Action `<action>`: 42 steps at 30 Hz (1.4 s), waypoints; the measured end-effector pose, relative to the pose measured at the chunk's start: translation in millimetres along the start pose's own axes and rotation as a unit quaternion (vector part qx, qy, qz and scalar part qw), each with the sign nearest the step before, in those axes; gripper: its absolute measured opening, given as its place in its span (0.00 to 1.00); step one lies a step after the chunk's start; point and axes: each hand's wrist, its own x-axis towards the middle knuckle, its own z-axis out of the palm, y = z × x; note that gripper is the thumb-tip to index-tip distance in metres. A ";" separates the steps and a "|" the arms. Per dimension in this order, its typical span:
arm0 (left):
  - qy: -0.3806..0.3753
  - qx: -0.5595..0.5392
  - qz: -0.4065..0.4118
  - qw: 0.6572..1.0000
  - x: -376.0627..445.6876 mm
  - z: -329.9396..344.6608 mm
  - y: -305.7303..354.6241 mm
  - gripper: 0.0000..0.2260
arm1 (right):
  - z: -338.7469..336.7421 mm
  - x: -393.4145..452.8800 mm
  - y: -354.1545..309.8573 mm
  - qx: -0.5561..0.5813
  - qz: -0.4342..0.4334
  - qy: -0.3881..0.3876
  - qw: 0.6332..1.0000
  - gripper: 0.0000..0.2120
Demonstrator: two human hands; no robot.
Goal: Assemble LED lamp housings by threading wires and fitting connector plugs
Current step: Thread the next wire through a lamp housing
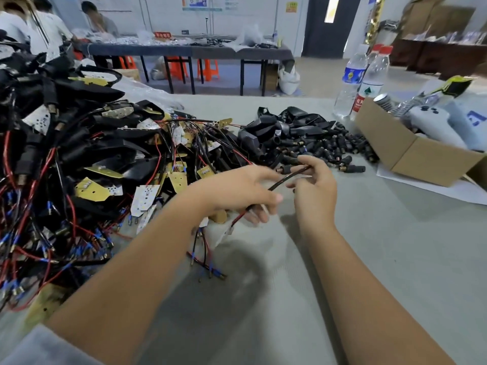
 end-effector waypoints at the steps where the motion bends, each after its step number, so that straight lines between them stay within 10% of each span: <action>1: -0.036 0.022 -0.013 0.999 -3.3 -4.8 -3.4 0.12 | -1.3 3.1 -1.5 0.040 0.030 0.013 0.999 0.25; 9: -0.137 0.032 -0.023 0.990 -12.9 -15.3 -20.9 0.14 | -18.5 21.7 -0.3 0.190 0.152 0.070 0.968 0.08; 13: -0.035 0.141 0.011 0.989 3.9 5.3 -15.5 0.09 | -19.9 25.2 3.3 0.093 0.132 0.043 0.986 0.16; 18: 0.190 0.010 0.039 0.981 33.5 30.8 -18.9 0.13 | -19.5 26.0 3.4 -0.022 0.129 -0.022 0.991 0.11; 23: 0.221 -0.140 -0.028 0.965 48.7 34.6 -31.4 0.28 | -5.6 38.1 2.4 -0.157 0.090 -0.060 0.982 0.09; 30: 0.332 -0.446 0.054 0.830 48.3 8.8 -44.2 0.26 | 33.1 49.9 5.1 -0.324 0.050 -0.212 0.921 0.24; 42: 0.331 -0.393 0.038 0.857 50.8 6.5 -45.2 0.12 | 32.3 62.0 4.9 -0.546 -0.020 -0.148 0.824 0.07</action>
